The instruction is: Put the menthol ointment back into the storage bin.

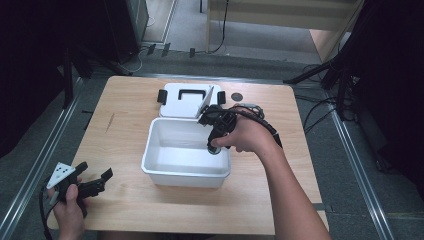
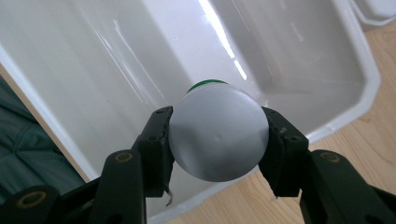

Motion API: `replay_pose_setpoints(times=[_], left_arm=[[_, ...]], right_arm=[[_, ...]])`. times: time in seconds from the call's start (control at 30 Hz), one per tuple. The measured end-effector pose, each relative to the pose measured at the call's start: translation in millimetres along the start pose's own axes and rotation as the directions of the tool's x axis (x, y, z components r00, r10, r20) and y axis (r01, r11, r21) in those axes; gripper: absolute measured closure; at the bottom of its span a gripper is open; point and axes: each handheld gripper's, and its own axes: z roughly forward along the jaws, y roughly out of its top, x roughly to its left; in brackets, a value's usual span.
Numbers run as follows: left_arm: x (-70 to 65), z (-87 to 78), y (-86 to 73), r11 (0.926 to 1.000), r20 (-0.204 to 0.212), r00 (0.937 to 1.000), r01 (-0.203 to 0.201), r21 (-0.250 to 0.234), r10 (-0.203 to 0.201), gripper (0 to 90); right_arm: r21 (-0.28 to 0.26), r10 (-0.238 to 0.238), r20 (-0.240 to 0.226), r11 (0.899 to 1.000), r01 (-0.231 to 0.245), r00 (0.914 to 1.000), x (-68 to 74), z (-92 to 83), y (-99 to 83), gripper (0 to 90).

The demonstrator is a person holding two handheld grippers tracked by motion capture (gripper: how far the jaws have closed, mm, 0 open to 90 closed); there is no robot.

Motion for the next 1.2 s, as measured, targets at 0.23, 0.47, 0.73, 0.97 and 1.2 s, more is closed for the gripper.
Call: replay_pose_setpoints(times=[0.23,0.47,0.73,0.97,1.2], left_arm=[[0.0,0.0,0.0,1.0000,0.000,1.0000,0.001,0.000,-0.001,0.0],[0.3,0.1,0.0,1.0000,0.001,1.0000,0.000,-0.001,0.000,0.0],[0.5,0.1,0.0,1.0000,0.002,1.0000,0.002,0.002,-0.002,0.0],[0.6,0.1,0.0,1.0000,0.003,1.0000,0.002,0.004,-0.002,0.0],[0.6,0.2,0.1,1.0000,0.003,1.0000,0.003,0.004,-0.003,0.0]], right_arm=[[0.019,0.011,-0.010,1.000,-0.010,0.9999,-0.4,17.0,1.3,51.3],[0.032,0.003,-0.014,0.999,-0.002,0.9999,0.5,31.6,3.2,51.3],[0.045,-0.002,-0.023,0.999,0.003,0.9997,1.5,49.2,6.5,51.3],[0.055,-0.008,-0.025,0.998,0.010,0.9997,3.1,59.4,8.8,51.3],[0.061,-0.003,-0.027,0.998,0.004,0.9996,4.4,65.9,9.9,51.3]])
